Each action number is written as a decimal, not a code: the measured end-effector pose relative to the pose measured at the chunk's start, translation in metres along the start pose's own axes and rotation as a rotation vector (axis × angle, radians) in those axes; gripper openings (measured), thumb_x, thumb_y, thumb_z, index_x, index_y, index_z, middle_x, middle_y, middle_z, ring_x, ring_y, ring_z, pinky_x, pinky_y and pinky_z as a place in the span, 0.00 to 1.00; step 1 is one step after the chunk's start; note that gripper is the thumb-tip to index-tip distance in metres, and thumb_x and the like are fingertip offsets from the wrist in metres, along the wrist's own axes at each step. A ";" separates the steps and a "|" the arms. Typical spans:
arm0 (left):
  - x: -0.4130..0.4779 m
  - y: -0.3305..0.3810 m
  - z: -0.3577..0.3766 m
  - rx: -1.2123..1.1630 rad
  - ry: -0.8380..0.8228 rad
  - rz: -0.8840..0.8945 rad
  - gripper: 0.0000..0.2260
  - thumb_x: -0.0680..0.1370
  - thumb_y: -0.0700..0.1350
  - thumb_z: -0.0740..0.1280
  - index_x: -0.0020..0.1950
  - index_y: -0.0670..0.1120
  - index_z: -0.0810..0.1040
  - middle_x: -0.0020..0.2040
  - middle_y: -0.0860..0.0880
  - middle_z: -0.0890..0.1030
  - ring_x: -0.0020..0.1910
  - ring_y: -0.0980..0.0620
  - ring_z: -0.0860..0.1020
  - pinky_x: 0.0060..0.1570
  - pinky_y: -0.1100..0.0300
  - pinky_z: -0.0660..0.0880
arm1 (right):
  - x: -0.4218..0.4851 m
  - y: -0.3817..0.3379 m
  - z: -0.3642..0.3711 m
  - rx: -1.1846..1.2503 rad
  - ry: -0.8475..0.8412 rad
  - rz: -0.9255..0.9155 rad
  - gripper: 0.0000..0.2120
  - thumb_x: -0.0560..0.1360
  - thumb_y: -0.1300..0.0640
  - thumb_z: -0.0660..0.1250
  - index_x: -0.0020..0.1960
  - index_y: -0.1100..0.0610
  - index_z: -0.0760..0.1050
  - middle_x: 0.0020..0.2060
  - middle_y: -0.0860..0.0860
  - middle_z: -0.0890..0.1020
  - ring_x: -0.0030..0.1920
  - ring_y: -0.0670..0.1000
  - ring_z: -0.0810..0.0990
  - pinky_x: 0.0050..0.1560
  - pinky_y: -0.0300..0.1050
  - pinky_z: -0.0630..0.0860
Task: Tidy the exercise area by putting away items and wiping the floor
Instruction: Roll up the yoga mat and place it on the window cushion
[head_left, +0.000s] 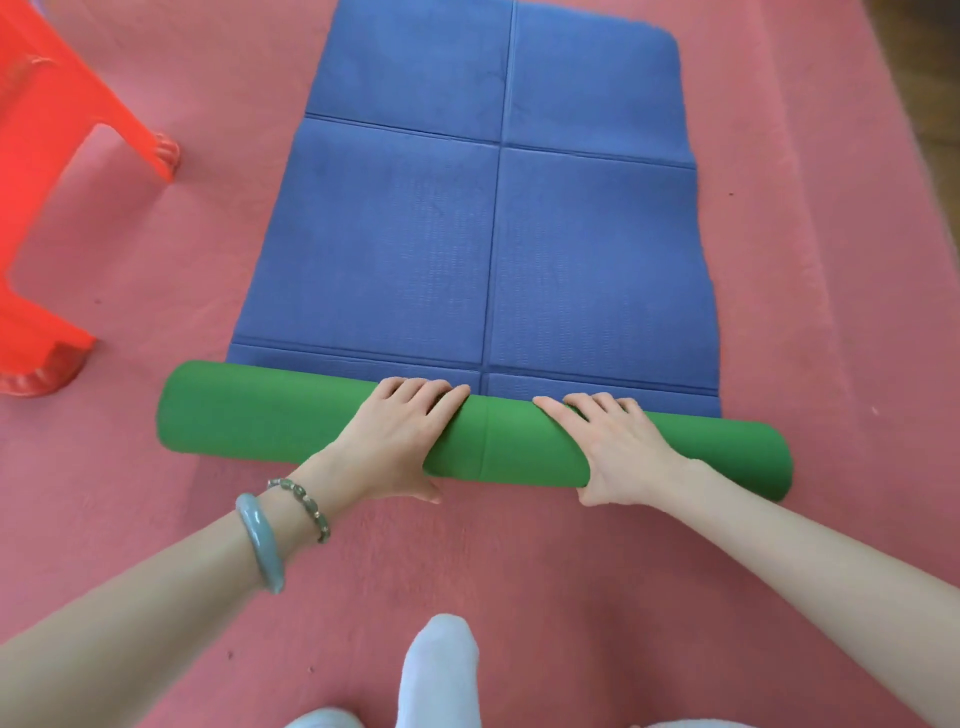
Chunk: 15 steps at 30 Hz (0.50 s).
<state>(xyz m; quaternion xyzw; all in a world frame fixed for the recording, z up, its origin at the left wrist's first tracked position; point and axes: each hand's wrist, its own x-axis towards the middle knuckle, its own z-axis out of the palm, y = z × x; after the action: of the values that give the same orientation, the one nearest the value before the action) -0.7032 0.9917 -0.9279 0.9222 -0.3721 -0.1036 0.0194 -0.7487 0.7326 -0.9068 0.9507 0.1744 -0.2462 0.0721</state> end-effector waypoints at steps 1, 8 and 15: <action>-0.002 0.000 0.004 0.024 0.034 0.001 0.58 0.44 0.68 0.76 0.69 0.44 0.66 0.59 0.47 0.78 0.55 0.46 0.78 0.56 0.52 0.73 | 0.002 0.004 -0.004 0.026 -0.032 -0.009 0.52 0.61 0.46 0.71 0.76 0.46 0.44 0.66 0.49 0.65 0.63 0.55 0.67 0.62 0.51 0.66; 0.004 0.000 0.019 0.096 0.109 -0.051 0.53 0.49 0.57 0.80 0.69 0.42 0.65 0.60 0.40 0.77 0.58 0.40 0.77 0.59 0.44 0.71 | 0.038 0.023 -0.031 0.200 -0.281 -0.007 0.52 0.59 0.48 0.75 0.73 0.41 0.47 0.60 0.49 0.68 0.59 0.54 0.66 0.59 0.51 0.68; 0.031 -0.015 0.009 0.059 0.014 -0.059 0.46 0.47 0.60 0.76 0.63 0.45 0.72 0.50 0.46 0.80 0.45 0.44 0.79 0.47 0.51 0.72 | 0.031 0.020 -0.042 0.148 -0.153 0.107 0.57 0.61 0.49 0.75 0.75 0.43 0.39 0.73 0.54 0.53 0.71 0.56 0.54 0.72 0.54 0.53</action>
<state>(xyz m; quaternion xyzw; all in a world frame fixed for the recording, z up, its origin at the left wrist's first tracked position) -0.6731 0.9814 -0.9439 0.9336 -0.3477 -0.0865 -0.0084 -0.6973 0.7323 -0.8848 0.9398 0.0986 -0.3260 0.0280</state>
